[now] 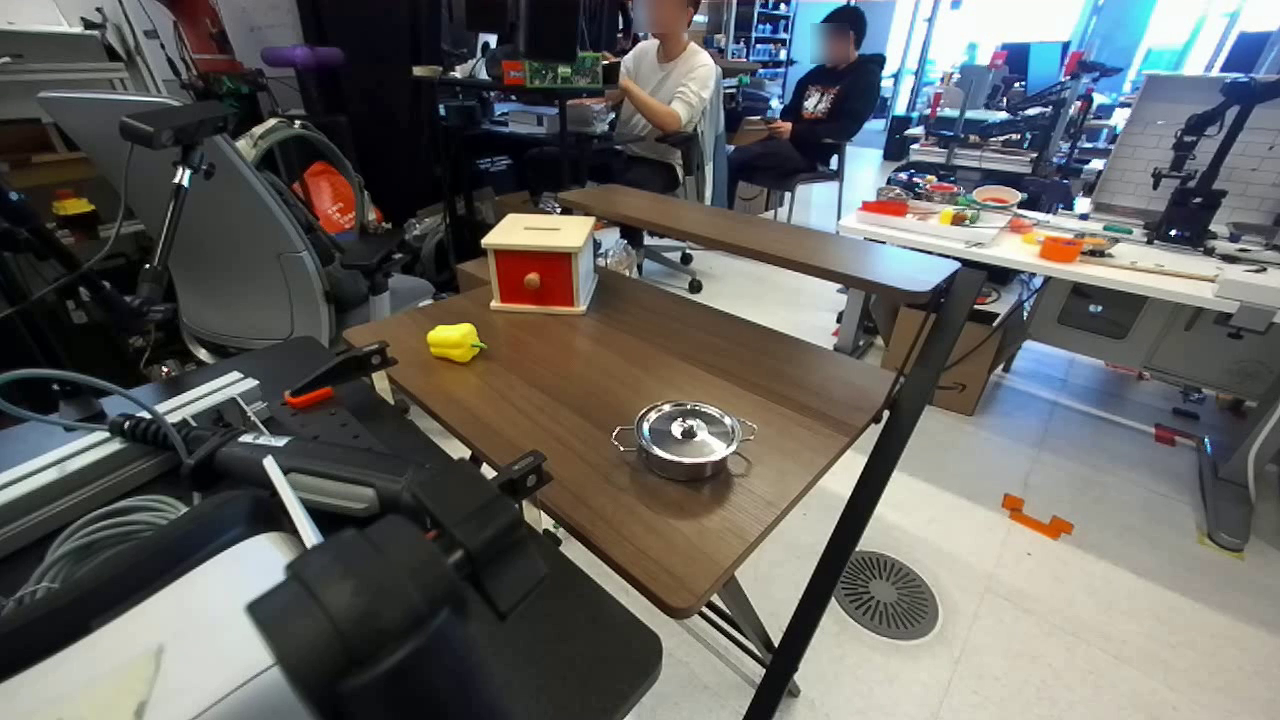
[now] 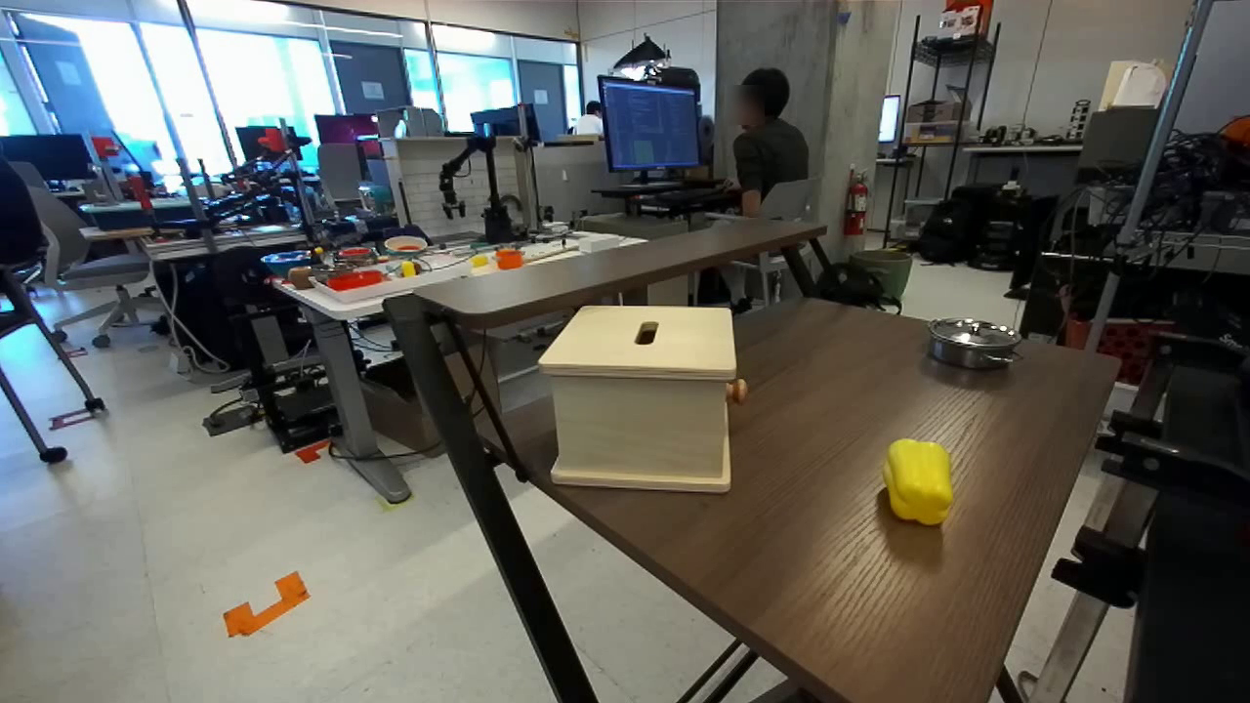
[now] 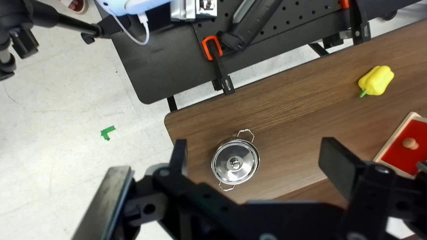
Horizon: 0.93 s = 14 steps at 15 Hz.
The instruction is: Uncover the pot and then put the yellow pepper in the pot
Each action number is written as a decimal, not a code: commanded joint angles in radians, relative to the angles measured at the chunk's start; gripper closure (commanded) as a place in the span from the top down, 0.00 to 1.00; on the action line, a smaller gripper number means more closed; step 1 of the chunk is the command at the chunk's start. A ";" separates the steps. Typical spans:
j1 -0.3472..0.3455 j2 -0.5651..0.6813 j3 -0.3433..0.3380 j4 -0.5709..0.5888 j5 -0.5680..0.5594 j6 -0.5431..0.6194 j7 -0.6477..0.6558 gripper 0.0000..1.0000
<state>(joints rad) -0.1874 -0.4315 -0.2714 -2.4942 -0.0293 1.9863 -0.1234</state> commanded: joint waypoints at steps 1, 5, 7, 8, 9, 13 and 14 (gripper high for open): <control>0.028 0.077 0.057 -0.023 0.029 0.143 0.045 1.00; 0.064 0.198 0.097 -0.039 0.066 0.311 0.086 1.00; 0.073 0.280 0.106 -0.030 0.089 0.376 0.099 1.00; 0.074 0.323 0.110 -0.027 0.098 0.424 0.108 1.00; 0.074 0.365 0.110 -0.022 0.113 0.466 0.108 1.00; 0.064 0.523 0.113 0.007 0.160 0.603 0.112 1.00; 0.061 0.566 0.116 0.025 0.174 0.617 0.108 1.00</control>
<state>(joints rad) -0.1162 0.0166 -0.1667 -2.5284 0.0976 2.5458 -0.0179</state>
